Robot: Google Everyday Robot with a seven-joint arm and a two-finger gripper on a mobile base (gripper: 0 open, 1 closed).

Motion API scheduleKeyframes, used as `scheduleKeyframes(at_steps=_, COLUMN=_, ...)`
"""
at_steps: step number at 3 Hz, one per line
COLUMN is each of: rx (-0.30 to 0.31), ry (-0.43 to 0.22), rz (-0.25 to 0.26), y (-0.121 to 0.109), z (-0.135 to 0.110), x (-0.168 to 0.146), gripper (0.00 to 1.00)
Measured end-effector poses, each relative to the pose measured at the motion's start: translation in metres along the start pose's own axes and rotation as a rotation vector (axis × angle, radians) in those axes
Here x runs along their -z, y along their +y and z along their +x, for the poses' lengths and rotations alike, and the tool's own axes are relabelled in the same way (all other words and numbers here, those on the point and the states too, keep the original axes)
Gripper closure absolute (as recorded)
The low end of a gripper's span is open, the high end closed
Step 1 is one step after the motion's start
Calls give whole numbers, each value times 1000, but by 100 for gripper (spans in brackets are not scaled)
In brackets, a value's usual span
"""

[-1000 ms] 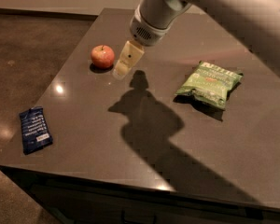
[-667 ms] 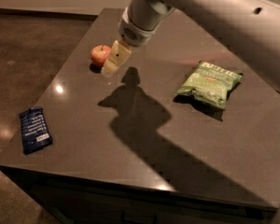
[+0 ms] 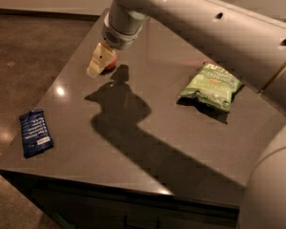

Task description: Pick apple

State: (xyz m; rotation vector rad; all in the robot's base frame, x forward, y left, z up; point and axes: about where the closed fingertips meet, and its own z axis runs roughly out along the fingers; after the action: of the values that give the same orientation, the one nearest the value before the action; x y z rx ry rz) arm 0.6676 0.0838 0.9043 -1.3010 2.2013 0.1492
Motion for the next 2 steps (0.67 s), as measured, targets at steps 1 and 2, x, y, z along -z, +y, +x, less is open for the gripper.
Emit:
scheduleKeyframes(at_steps=1, rx=-13, ry=0, rz=30, y=-2, z=-13, x=-19, gripper=0)
scheduleKeyframes(at_steps=2, rx=-14, ry=17, rz=34, y=-8, z=-21, x=-37, gripper=0)
